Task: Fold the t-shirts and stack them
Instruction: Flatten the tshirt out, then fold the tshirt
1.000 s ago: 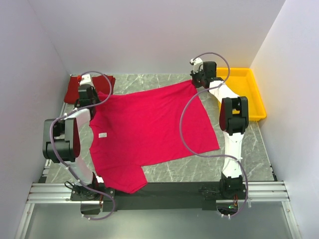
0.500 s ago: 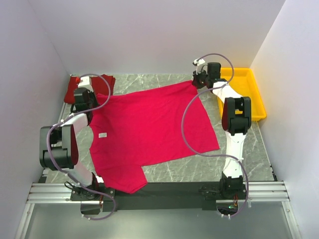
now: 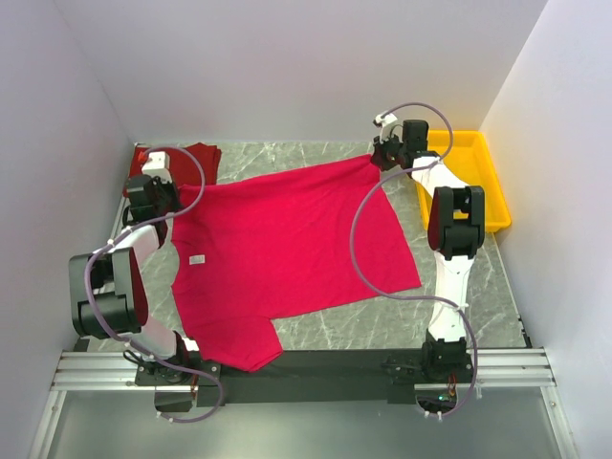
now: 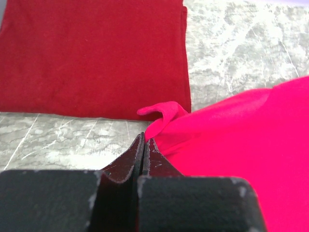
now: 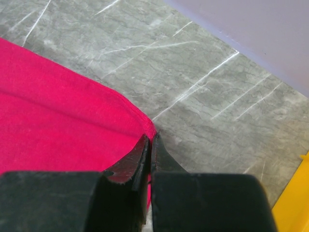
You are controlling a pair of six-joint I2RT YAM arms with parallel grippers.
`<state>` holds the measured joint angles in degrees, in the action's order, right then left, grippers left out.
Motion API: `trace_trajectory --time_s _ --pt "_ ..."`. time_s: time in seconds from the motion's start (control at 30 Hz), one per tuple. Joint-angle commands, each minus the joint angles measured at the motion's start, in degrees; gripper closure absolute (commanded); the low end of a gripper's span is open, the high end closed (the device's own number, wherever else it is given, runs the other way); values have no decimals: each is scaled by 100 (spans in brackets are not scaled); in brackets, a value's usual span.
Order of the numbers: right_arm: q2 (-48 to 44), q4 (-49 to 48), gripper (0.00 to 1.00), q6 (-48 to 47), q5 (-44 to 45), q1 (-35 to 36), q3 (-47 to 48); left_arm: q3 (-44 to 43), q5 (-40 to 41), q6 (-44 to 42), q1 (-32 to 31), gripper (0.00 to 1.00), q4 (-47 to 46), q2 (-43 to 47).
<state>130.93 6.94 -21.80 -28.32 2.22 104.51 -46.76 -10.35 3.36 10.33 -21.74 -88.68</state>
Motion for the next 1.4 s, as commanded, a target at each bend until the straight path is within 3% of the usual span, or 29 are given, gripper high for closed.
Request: trace_trajectory --time_s 0.0,0.57,0.8,1.37 --pt "-463 -70 100 -131 -122 -63 -36 71 -398 -239 57 99 -173 255" --pt "-666 351 100 -632 -640 -195 -186 211 -406 -616 110 99 126 413" --pt "-578 1028 100 -1142 -711 -195 175 220 -424 -775 127 99 293 466" --pt "-710 818 100 -1344 -1036 -433 -45 343 -547 -1135 154 99 565 677"
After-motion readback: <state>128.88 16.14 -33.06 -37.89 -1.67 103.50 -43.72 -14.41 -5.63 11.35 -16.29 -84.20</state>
